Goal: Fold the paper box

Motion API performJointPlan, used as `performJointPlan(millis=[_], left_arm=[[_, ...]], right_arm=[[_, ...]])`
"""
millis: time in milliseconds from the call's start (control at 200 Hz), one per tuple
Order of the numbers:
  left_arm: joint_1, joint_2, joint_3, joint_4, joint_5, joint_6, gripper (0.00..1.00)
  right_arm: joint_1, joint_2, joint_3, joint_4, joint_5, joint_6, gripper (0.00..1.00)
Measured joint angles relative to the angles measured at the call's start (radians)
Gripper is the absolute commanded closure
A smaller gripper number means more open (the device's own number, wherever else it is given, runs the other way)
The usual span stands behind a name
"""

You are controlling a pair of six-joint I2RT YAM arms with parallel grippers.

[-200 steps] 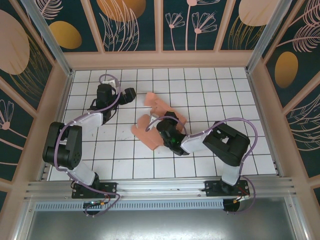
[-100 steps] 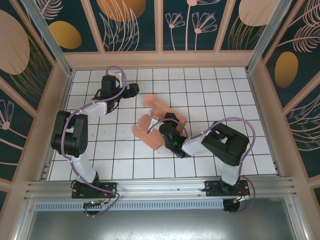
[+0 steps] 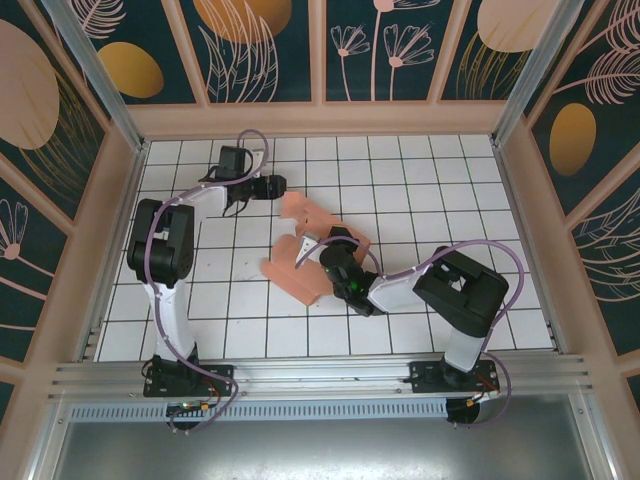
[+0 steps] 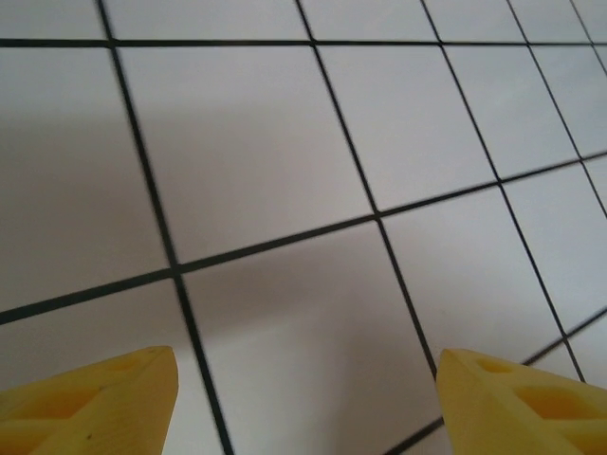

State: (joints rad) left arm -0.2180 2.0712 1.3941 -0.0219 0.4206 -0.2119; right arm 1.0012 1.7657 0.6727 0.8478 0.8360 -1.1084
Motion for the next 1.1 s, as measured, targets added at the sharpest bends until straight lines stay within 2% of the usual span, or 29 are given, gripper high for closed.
performJointPlan(millis=[190,420,876,1101], left_arm=[[-0.03,-0.001,-0.006,-0.006,0.057,0.029,0.31],[-0.037,-0.027,-0.09,0.011,0.118,0.034,0.32],[-0.048,-0.079,-0.169,0.011,0.186,0.082,0.38],[-0.051,-0.092,-0.195,0.011,0.218,0.116,0.37]], right_arm=[[-0.007,0.0,0.001,-0.008,0.0,0.005,1.0],[-0.025,0.001,0.008,-0.05,0.0,0.029,1.0],[-0.04,0.018,0.041,-0.071,0.0,0.045,1.0],[-0.04,0.018,0.041,-0.072,0.0,0.046,1.0]])
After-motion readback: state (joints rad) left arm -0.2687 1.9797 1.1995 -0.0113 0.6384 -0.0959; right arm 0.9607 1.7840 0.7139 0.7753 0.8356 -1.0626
